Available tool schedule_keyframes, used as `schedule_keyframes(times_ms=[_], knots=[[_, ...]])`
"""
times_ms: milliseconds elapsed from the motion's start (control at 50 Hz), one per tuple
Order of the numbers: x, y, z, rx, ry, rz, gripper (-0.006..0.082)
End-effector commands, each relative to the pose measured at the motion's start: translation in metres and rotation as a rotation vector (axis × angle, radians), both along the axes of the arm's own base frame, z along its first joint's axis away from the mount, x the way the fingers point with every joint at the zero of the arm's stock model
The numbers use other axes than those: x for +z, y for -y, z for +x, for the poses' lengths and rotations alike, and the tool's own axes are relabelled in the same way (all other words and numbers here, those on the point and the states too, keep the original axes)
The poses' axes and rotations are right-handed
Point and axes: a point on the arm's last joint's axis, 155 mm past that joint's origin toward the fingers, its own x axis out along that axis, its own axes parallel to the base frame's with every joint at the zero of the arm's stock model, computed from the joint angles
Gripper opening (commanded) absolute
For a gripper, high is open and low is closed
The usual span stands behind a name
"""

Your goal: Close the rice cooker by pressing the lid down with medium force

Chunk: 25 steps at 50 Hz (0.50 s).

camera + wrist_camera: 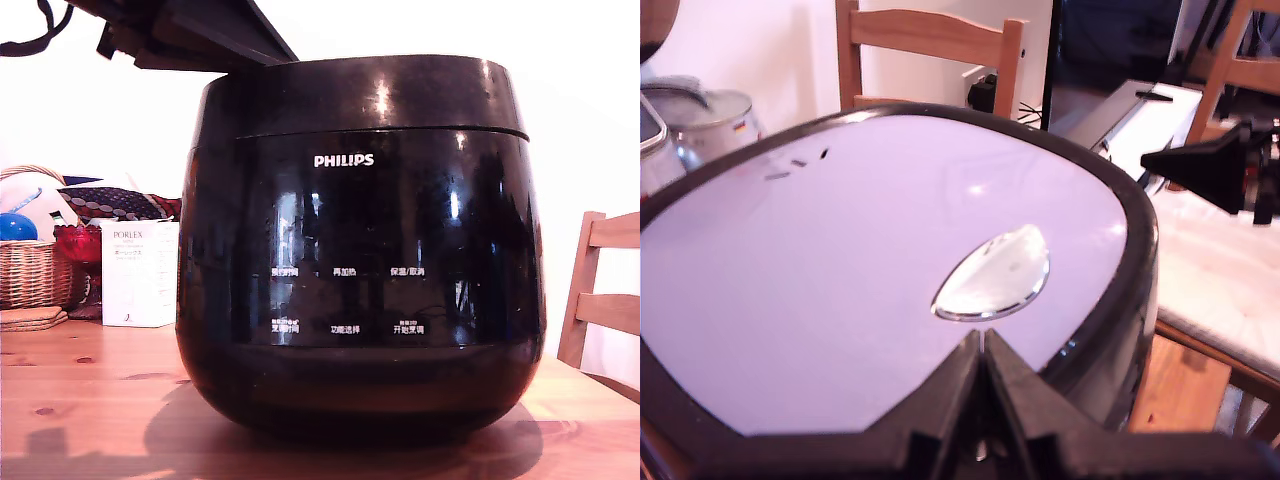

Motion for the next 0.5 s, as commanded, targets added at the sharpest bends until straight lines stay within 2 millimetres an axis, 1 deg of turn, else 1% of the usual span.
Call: schedule_keyframes(times_ms=[0,140,240,340,480], knots=[[-0.138,-0.039,-0.032,-0.005,-0.254,0.341,-0.0021],[-0.131,-0.033,-0.030,-0.013,-0.237,0.307,-0.0021],[-0.119,-0.026,-0.026,-0.019,-0.209,0.257,-0.0021],[-0.102,-0.017,-0.022,-0.021,-0.181,0.185,-0.0021],[-0.070,-0.007,-0.013,0.002,-0.133,0.062,-0.0021]])
